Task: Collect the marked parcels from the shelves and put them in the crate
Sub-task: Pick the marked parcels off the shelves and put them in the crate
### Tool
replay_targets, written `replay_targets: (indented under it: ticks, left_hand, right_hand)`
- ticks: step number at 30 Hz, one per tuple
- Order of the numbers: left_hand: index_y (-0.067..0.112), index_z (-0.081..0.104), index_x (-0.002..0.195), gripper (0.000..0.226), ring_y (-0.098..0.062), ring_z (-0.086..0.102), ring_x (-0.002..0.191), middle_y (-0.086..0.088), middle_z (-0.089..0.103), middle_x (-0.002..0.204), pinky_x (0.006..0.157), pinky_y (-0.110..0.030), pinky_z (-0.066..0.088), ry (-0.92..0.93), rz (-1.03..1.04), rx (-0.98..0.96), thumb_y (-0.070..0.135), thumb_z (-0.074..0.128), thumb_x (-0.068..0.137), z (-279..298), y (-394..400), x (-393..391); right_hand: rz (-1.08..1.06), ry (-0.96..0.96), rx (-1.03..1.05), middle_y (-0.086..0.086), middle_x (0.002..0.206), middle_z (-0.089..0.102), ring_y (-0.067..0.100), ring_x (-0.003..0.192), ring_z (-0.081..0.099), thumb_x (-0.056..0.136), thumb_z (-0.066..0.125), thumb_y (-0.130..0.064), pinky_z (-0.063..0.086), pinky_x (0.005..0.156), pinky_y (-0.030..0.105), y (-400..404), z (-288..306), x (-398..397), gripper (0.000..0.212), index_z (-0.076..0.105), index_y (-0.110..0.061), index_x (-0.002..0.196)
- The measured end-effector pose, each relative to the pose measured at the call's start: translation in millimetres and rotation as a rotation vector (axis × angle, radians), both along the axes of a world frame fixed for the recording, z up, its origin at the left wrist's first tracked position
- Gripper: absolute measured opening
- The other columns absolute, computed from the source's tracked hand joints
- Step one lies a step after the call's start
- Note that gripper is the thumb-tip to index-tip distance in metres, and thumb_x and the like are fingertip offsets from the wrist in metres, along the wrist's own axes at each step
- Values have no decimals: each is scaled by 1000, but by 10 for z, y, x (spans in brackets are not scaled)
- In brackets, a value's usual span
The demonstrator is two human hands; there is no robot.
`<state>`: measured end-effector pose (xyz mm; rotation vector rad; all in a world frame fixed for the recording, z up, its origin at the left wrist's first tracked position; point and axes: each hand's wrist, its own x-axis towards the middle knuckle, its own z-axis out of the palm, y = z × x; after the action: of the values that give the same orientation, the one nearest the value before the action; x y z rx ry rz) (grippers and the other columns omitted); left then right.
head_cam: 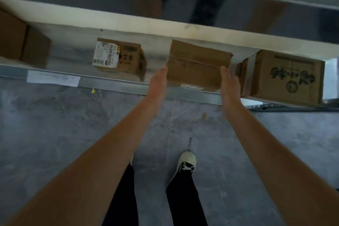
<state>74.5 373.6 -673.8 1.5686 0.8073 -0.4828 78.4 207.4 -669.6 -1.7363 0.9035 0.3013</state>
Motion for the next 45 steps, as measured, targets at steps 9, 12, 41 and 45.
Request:
replay_targets:
  ticks: [9, 12, 41, 45]
  left_hand:
    - [15, 59, 110, 27, -18, 57, 103, -3, 61, 110, 86, -29, 48, -104, 231, 17, 27, 37, 100, 159, -94, -166]
    - [18, 59, 111, 24, -16, 57, 101, -4, 62, 117, 73, -22, 41, -163, 241, 37, 26, 40, 98, 277, -131, -201]
    - [17, 53, 136, 41, -16, 52, 122, 0, 57, 133, 108, -36, 40, -68, 148, 35, 18, 53, 94, 117, 2, -246]
    - [15, 55, 131, 43, -16, 55, 113, 2, 60, 122, 99, -33, 46, -22, 160, 163, 33, 58, 93, 155, 41, -69]
  right_hand:
    - [69, -118, 142, -17, 98, 54, 3, 97, 55, 97, 52, -32, 44, 78, 17, -376, 153, -137, 25, 54, -23, 120]
    - [6, -182, 180, -3, 109, 62, 19, 109, 60, 91, 56, -34, 51, 96, 40, -443, 230, -175, 11, 57, -29, 101]
    - [259, -51, 257, -20, 94, 68, -7, 85, 61, 94, 54, -22, 45, 73, 19, -380, 269, -214, 20, 65, -39, 97]
    - [277, -20, 206, -16, 102, 64, 2, 95, 59, 94, 55, -35, 47, 91, 28, -386, 308, -96, 15, 63, -34, 108]
